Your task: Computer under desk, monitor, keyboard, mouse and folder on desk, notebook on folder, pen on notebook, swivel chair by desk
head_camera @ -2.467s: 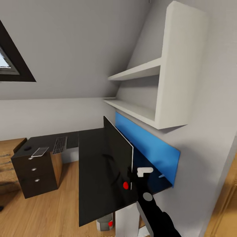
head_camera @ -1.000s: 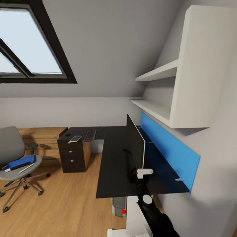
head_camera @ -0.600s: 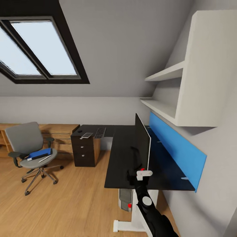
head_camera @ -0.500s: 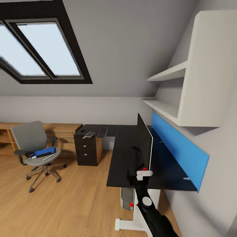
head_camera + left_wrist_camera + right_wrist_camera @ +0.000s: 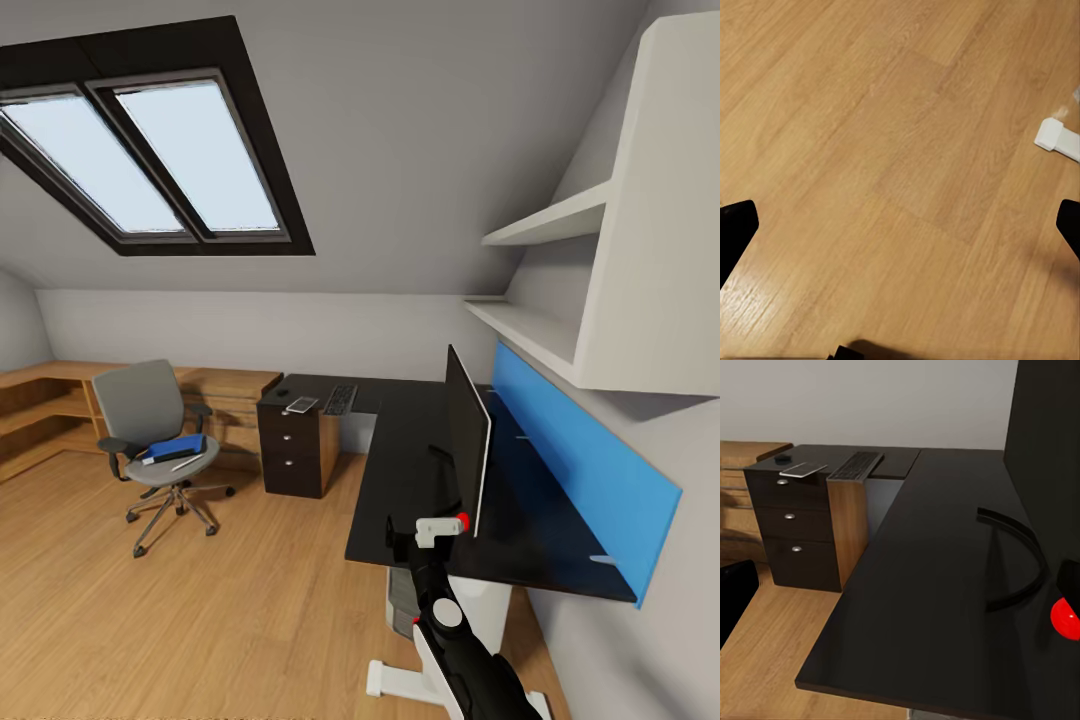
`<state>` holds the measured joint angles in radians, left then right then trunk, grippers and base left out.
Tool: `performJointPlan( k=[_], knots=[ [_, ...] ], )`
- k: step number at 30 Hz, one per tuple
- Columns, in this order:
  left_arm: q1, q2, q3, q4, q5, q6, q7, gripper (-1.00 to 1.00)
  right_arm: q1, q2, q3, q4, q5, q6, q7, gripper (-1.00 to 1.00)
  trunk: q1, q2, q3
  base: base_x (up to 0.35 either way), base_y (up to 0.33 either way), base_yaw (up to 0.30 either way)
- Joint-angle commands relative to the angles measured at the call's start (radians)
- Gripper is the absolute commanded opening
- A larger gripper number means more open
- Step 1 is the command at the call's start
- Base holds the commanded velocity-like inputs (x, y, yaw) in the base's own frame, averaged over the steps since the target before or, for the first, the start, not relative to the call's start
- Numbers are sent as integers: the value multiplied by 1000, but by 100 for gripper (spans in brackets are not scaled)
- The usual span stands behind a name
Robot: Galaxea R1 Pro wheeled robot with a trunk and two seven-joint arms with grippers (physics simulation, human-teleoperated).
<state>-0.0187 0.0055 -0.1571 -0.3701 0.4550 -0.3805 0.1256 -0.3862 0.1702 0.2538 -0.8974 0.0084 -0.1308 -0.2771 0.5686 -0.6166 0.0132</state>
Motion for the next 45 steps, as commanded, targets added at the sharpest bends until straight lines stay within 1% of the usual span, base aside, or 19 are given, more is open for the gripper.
performJointPlan(
  k=[1, 18, 24, 26, 28, 36, 39, 42, 43, 45],
  knots=[
    [0, 1, -8, 0, 3, -4, 8, 100, 0, -1, 3, 1, 1, -3, -7, 100, 0, 0, 0, -3, -68, 89],
    [0, 1, -8, 0, 3, -4, 8, 100, 0, -2, 1, 15, 1, -12, -7, 100, 0, 0, -2, -4, -16, 21],
    [0, 1, -8, 0, 3, -4, 8, 100, 0, -2, 2, 59, 2, -67, -7, 100, 0, 0, -2, -141, 67, 1],
    [0, 2, -7, 0, 3, -4, 8, 100, 0, -2, 4, 96, 4, -99, -7, 100, 0, 0, -2, -199, 130, 0],
    [0, 2, -7, 0, 2, -4, 9, 100, 0, -2, 4, 114, 5, -116, -8, 100, 0, 0, -2, -114, 76, 0],
    [0, 2, -7, 0, 2, -4, 9, 100, 0, -1, 1, 126, 5, -133, -14, 100, 0, 0, -2, 16, -3, 0],
    [0, 1, -7, 0, 2, -4, 9, 100, 0, -2, -2, 121, 4, -133, -34, 100, 0, 0, -2, 99, -67, 0],
    [0, 1, -7, 0, 2, -4, 9, 100, 0, -4, -4, 77, 2, -119, -55, 100, 0, 0, -2, 42, -28, 0],
    [0, 1, -7, 0, 2, -4, 9, 100, 0, -5, -4, 38, 2, -99, -61, 100, 0, 0, -2, 21, -14, 0],
    [0, 1, -7, 0, 2, -4, 9, 100, 0, -7, -4, -5, 2, -64, -64, 100, 0, 0, -2, 15, -10, 0]
  ],
)
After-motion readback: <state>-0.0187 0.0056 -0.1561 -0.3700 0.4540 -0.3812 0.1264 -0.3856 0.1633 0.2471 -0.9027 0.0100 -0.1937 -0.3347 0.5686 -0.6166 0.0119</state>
